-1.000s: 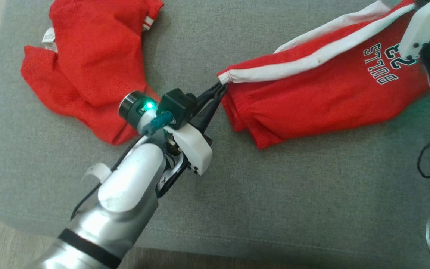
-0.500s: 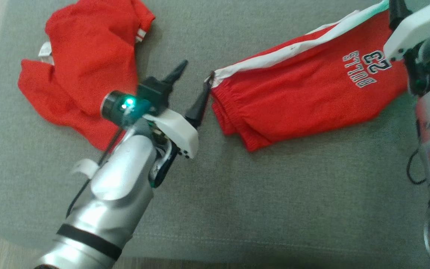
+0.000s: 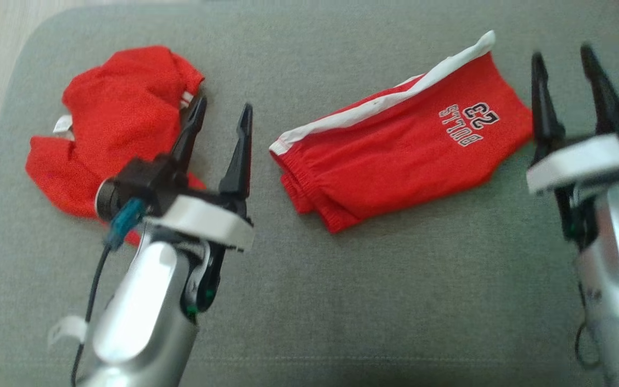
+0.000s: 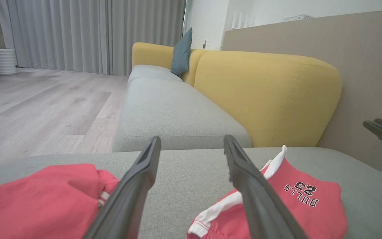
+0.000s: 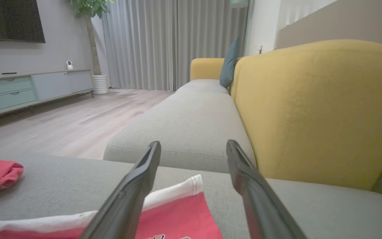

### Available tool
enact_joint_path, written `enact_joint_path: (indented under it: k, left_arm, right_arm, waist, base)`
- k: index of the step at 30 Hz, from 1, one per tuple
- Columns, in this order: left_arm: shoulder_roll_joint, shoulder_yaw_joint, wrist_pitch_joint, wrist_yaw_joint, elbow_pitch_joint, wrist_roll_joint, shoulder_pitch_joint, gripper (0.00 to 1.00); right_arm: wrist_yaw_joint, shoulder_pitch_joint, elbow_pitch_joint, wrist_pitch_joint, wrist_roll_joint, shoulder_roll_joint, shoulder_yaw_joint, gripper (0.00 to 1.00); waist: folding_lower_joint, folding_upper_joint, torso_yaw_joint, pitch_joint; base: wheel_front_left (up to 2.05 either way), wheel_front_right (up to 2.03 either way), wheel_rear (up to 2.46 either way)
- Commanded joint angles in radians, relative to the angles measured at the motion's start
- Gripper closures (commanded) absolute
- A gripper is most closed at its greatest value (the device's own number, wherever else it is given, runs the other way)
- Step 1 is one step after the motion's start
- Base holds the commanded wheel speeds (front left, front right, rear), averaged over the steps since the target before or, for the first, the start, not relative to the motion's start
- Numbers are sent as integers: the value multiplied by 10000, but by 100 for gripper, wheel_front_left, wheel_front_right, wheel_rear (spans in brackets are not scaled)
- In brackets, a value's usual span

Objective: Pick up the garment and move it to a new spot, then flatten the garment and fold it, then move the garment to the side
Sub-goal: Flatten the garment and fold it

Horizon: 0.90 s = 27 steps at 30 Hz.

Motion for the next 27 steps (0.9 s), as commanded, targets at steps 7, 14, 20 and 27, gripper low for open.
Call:
enact_joint_path:
  k: [7, 14, 20, 27]
  left_arm:
    - [-67, 909, -121, 2, -932, 497, 1147, 0]
    - [-206, 1146, -121, -257, -1113, 704, 1454, 0]
    - [-247, 1122, -121, -496, -1059, 845, 1316, 0]
    - [-276, 1115, -122, -651, -976, 887, 1102, 0]
  right_arm:
    - [65, 2117, -1591, 39, -273, 942, -788, 0]
    - [65, 2573, -2156, 716, -186, 1431, -1421, 0]
    - [65, 2122, -1722, 1748, 936, 1675, -2151, 0]
    - [65, 1044, -128, 2817, 3000, 1719, -2858, 0]
  waist:
    - [1, 0, -323, -410]
    - [1, 0, -271, -214]
    - [1, 0, 22, 159]
    - [1, 0, 622, 689]
  base:
    - [0, 0, 0]
    - [0, 0, 0]
    - [0, 0, 0]
    - [0, 0, 0]
